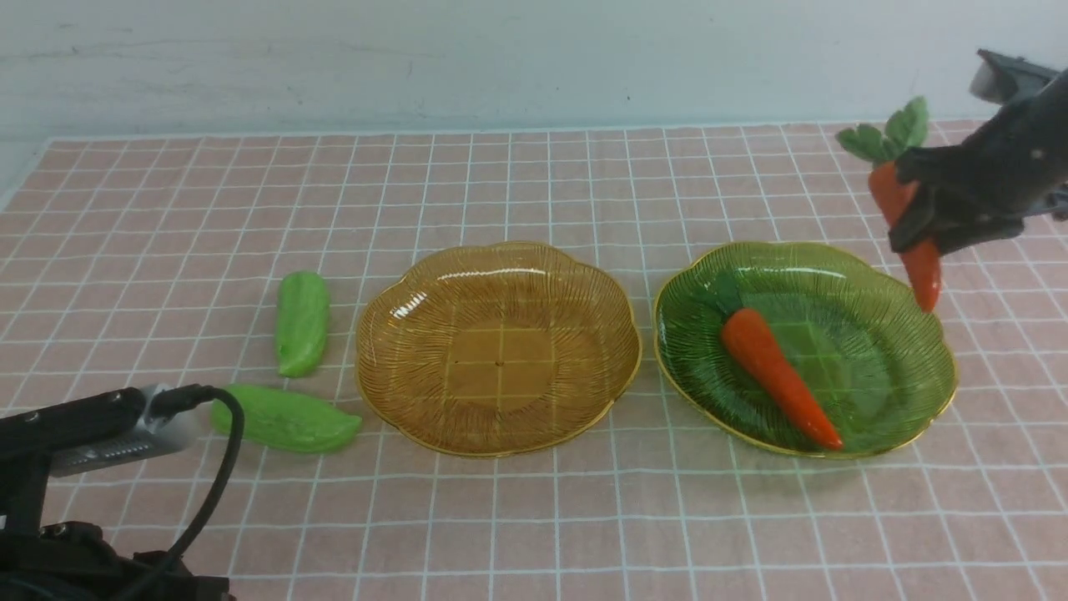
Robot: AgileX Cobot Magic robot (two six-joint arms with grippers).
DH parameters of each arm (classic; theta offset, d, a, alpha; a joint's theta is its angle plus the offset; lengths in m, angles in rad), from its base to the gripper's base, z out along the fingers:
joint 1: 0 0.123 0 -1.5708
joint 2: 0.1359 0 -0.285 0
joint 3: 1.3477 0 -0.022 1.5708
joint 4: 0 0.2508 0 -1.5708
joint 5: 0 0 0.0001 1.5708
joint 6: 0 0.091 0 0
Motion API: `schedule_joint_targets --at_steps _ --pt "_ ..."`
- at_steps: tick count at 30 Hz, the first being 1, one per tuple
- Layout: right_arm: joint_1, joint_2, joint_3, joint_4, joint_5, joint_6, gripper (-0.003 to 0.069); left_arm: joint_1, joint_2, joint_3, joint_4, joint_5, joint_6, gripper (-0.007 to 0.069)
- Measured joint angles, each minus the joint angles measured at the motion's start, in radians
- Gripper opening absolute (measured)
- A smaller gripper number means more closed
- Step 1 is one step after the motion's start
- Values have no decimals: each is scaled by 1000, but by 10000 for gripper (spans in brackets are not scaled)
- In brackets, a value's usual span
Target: Put different types of vegetables on the plate.
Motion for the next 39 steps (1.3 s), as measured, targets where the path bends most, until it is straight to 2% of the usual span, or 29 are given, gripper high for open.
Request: schedule_joint_targets --at_steps 3,7,8,10,11,12,14,17,22,25,30,35,39 --pt "42 11 27 5 3 -2 218 0 0 0 1 -11 0 224" --pt "116 40 48 -67 6 -2 225 0 4 -2 1 -30 0 282" --pt "161 52 53 -129 6 -2 278 0 14 -10 4 -35 1 313" --pt "191 53 53 -183 6 -2 358 0 27 -34 11 -32 3 349" --pt "211 51 53 -221 6 12 428 0 36 -61 13 -18 3 367" --pt "213 50 53 -226 6 15 448 0 36 -72 13 -14 3 370" --pt "231 31 54 -266 7 65 550 0 45 -160 26 9 14 395" --pt "237 -5 54 -285 7 114 608 0 72 -236 62 13 30 400" --pt "238 -130 63 -272 7 139 631 0 189 -329 155 13 61 399" --pt "238 -251 76 -253 19 144 627 0 360 -399 186 -21 -74 399" --pt "238 -305 76 -242 24 95 621 0 498 -413 186 -136 -223 400" --pt "238 -305 78 -221 27 70 620 0 670 -456 186 -307 -321 437" --pt "238 -305 79 -180 28 53 620 0 761 -509 185 -313 -369 473"
